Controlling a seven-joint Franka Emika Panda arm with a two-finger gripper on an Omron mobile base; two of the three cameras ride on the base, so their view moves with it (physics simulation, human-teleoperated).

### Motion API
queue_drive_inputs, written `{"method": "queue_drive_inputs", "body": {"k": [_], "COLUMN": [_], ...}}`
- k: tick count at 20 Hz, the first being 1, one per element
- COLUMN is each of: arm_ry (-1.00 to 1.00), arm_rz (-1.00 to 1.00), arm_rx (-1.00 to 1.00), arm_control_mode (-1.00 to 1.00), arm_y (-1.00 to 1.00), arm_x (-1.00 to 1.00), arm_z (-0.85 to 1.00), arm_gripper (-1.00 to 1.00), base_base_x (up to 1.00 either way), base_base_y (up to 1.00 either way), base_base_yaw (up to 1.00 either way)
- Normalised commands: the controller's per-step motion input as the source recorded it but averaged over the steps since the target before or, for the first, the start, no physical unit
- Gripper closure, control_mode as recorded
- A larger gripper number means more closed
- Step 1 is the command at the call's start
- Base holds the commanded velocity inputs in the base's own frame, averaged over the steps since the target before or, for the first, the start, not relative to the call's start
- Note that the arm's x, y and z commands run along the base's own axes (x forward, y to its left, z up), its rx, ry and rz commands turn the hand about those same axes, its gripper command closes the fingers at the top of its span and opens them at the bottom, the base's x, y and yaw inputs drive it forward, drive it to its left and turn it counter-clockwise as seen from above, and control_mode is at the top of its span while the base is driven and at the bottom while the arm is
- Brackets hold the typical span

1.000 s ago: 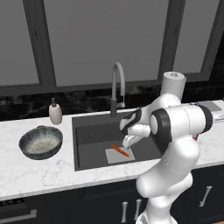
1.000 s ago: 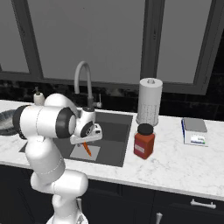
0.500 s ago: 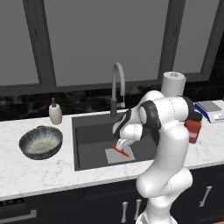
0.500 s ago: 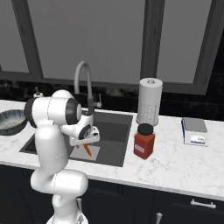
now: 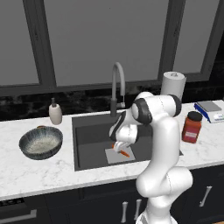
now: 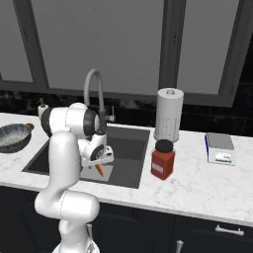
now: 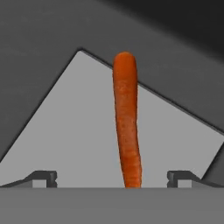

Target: Pick the carrot from the sink and place it in the bowl. Then pick the bowl and place it in the microwave. Then close the microwave door and press the start button.

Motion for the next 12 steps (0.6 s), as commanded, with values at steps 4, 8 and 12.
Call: {"method": "queue_drive_inputs", "body": {"k": [4, 8, 12], "arm_ry": [0.00, 0.00, 0.00], "arm_rz": [0.00, 0.00, 0.00], "arm_rx": [0.00, 0.00, 0.00], "arm_control_mode": [-1.00, -1.00, -1.00], "arm_y": [-0.01, -0.02, 0.00], "arm_x": [0.23, 0.26, 0.14], "arm_z": [-0.31, -0.33, -0.33], "arm_gripper": [-1.00, -1.00, -1.00], "base_base_x": [0.00, 0.00, 0.00], "base_base_y": [0.00, 0.00, 0.00], "base_base_yaw": [0.00, 0.00, 0.00]}}
